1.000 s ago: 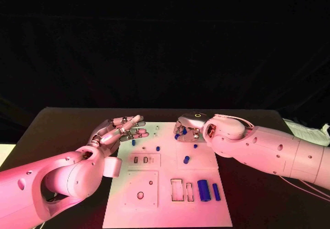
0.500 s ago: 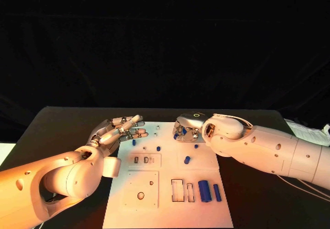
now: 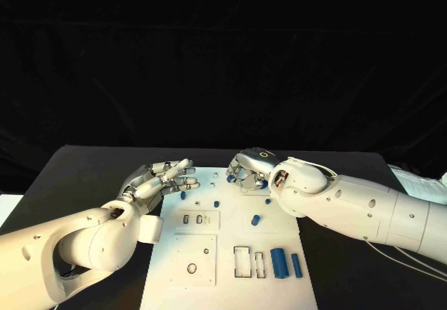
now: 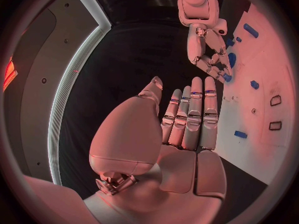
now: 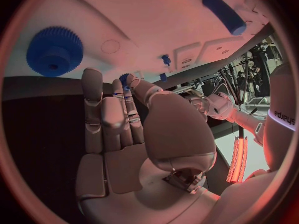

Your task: Assemble the parts on the task board

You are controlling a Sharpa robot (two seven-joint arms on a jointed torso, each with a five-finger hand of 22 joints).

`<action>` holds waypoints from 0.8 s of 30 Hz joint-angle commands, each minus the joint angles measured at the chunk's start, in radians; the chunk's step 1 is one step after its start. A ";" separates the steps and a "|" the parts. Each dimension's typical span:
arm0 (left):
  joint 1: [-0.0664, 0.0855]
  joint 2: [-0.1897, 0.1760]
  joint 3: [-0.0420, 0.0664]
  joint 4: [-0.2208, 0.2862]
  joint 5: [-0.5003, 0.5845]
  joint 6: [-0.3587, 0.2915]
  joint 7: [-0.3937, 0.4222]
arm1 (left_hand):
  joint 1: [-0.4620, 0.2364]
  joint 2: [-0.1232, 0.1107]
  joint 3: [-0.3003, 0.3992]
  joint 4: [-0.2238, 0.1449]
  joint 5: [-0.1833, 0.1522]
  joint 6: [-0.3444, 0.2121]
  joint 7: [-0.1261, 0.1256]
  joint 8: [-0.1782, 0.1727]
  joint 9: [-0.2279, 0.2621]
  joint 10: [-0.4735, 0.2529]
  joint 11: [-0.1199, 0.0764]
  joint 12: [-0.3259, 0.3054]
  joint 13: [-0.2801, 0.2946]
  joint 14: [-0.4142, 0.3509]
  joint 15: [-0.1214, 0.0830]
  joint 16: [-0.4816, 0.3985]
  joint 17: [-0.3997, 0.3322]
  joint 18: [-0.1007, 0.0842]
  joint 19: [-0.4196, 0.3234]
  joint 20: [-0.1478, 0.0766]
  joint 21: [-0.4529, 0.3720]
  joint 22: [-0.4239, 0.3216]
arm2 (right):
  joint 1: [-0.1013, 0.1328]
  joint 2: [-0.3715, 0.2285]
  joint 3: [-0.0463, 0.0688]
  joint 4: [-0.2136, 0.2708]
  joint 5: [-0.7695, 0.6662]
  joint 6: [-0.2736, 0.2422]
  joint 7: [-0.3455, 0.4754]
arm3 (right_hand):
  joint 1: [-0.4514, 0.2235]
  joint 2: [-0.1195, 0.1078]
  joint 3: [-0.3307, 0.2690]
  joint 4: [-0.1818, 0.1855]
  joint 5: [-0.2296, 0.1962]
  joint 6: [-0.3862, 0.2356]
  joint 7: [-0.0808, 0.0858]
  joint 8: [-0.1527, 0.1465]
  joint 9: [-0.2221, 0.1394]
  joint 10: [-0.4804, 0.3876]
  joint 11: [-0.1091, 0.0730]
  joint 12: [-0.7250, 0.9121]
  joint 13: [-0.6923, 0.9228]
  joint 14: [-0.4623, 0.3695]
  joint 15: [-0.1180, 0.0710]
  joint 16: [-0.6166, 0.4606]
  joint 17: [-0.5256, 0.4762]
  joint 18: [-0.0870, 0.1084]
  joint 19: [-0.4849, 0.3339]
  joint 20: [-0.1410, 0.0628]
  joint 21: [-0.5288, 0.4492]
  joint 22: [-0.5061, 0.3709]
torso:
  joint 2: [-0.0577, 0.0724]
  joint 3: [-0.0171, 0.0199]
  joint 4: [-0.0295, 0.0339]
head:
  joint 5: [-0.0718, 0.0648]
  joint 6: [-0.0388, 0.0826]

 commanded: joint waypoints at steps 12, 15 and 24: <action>0.005 -0.003 0.001 0.007 0.012 0.030 0.014 | -0.016 0.004 -0.005 -0.004 -0.004 -0.001 0.006 -0.010 -0.001 -0.005 0.006 -0.010 -0.001 -0.007 0.012 -0.014 0.004 0.010 0.001 0.007 -0.013 -0.005 | 0.004 0.089 0.001 -0.079 0.008 -0.087 -0.048 | 0.005 -0.011 0.021 0.023 0.003 -0.009 0.006 -0.005 0.015 -0.016 0.005 -0.001 -0.001 0.033 0.005 0.026 0.021 -0.008 -0.010 0.002 0.029 0.028 | 0.009 -0.0051 0.0151 | 0.000 0.005; 0.007 -0.004 0.001 0.008 0.012 0.030 0.014 | -0.016 0.004 -0.005 -0.004 -0.004 -0.001 0.006 -0.010 -0.001 -0.005 0.006 -0.010 -0.001 -0.007 0.012 -0.014 0.004 0.010 0.001 0.007 -0.013 -0.005 | 0.004 0.102 0.001 -0.093 0.007 -0.082 -0.049 | 0.003 -0.013 0.021 0.025 0.003 -0.011 0.007 -0.006 0.016 -0.018 0.005 -0.001 -0.001 0.033 0.005 0.031 0.026 -0.008 -0.010 0.003 0.034 0.034 | 0.010 -0.0064 0.0182 | 0.000 0.006; 0.013 -0.007 0.001 0.012 0.012 0.030 0.012 | -0.016 0.004 -0.006 -0.005 -0.004 -0.001 0.006 -0.010 -0.001 -0.005 0.006 -0.010 -0.001 -0.007 0.013 -0.015 0.004 0.010 0.001 0.007 -0.013 -0.005 | 0.004 0.138 0.001 -0.134 0.000 -0.064 -0.053 | 0.001 -0.019 0.022 0.029 0.003 -0.015 0.008 -0.006 0.015 -0.022 0.007 -0.001 -0.001 0.034 0.007 0.045 0.038 -0.009 -0.010 0.004 0.047 0.047 | 0.014 -0.0083 0.0200 | -0.001 0.005</action>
